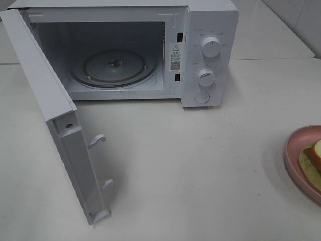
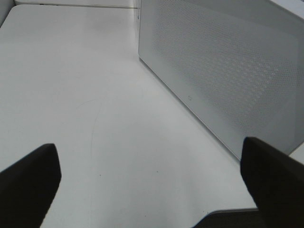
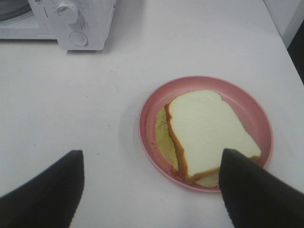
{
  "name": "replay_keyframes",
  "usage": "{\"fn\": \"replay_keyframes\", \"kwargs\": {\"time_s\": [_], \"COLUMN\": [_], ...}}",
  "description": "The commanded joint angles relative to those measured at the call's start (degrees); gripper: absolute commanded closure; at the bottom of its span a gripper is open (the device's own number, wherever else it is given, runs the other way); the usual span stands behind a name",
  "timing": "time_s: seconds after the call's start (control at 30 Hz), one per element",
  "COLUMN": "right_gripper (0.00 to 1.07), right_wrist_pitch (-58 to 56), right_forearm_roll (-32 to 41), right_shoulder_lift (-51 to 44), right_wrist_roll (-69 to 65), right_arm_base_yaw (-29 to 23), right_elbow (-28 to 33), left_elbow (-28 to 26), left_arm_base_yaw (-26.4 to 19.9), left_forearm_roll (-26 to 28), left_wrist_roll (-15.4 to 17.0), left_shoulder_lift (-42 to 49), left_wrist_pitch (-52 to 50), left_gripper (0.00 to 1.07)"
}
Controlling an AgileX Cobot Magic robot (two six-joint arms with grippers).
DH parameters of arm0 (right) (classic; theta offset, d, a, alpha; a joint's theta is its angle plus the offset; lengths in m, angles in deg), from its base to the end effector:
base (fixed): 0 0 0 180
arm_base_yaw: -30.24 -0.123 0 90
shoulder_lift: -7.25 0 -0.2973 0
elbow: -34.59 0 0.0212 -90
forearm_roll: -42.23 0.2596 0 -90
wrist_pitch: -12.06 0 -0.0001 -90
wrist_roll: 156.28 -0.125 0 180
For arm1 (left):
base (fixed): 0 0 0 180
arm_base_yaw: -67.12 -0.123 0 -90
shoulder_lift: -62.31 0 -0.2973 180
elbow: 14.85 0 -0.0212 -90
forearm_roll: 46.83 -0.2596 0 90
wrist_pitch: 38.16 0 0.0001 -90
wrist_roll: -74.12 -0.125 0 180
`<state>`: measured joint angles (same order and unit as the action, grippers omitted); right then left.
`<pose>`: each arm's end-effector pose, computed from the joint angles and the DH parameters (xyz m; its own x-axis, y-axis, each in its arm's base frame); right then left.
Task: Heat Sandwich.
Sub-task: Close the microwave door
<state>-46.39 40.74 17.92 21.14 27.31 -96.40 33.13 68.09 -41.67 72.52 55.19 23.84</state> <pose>0.0315 -0.0012 0.2684 -0.4715 0.0073 -0.8818 -0.0168 0.9997 0.0173 0.0166 -0.0102 0.2691 -0.4552 -0.0067 -0.8904 0.0811 0.9955 -0.0489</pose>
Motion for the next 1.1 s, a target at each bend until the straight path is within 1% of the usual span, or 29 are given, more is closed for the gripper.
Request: {"fn": "replay_keyframes", "kwargs": {"time_s": [0.03,0.13,0.23,1.1], "right_gripper": [0.31,0.31,0.31,0.31], "right_wrist_pitch": [1.3,1.3,1.3,1.3], "right_forearm_roll": [0.5,0.6,0.7,0.7], "right_shoulder_lift": [-1.7,-5.2,-5.0,-5.0], "right_wrist_roll": [0.3,0.3,0.5,0.6], "right_arm_base_yaw": [1.8,4.1,4.9,4.9], "right_elbow": [0.1,0.1,0.1,0.1], "left_elbow": [0.2,0.2,0.2,0.2], "left_arm_base_yaw": [-0.1,-0.1,-0.1,-0.1], "left_forearm_roll": [0.5,0.5,0.5,0.5], "left_wrist_roll": [-0.1,-0.1,-0.1,-0.1], "left_shoulder_lift": [0.3,0.3,0.3,0.3], "left_wrist_pitch": [-0.7,-0.7,-0.7,-0.7], "left_gripper": [0.10,0.10,0.10,0.10]}}
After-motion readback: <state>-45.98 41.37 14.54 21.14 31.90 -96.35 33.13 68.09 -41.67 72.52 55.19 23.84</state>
